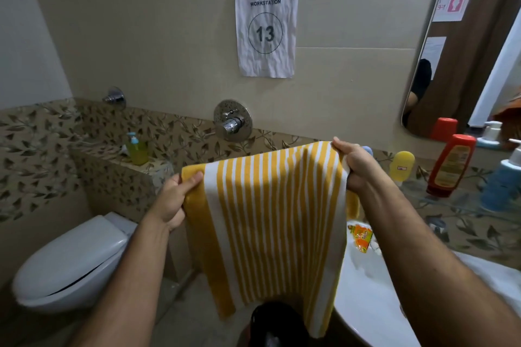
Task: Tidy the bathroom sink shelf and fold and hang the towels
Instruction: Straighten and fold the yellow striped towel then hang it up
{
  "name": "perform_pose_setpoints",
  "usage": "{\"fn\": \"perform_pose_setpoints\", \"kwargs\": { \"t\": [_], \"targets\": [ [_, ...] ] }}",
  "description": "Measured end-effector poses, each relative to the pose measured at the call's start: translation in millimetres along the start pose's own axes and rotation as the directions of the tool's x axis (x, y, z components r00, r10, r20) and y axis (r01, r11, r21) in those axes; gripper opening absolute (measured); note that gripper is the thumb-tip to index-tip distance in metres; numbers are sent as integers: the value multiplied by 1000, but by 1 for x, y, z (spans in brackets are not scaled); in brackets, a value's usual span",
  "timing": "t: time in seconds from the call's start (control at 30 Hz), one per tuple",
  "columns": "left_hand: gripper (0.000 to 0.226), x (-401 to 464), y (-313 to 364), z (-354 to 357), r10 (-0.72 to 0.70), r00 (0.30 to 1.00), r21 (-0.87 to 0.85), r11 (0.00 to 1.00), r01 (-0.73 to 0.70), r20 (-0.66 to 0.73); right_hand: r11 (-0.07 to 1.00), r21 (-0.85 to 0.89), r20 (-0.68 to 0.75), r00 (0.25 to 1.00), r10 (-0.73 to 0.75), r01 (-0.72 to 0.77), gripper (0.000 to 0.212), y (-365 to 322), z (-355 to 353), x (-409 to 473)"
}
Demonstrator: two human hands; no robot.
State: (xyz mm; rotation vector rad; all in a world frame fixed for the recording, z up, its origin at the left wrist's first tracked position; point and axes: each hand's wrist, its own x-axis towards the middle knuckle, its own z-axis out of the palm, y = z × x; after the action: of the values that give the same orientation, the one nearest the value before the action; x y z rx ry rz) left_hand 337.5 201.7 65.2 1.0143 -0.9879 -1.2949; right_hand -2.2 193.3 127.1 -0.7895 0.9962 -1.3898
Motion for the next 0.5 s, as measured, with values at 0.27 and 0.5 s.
{"fn": "perform_pose_setpoints", "kwargs": {
  "t": [0.27, 0.5],
  "targets": [
    [11, 16, 34, 26, 93, 995, 5, 996, -93, -38, 921, -336, 65, 970, 233, -199, 54, 58, -48, 2],
    [15, 21, 40, -3, 72, 988, 60, 996, -65, -135, 981, -168, 94, 989, 112, -95, 38, 47, -45, 6]
  ]
}}
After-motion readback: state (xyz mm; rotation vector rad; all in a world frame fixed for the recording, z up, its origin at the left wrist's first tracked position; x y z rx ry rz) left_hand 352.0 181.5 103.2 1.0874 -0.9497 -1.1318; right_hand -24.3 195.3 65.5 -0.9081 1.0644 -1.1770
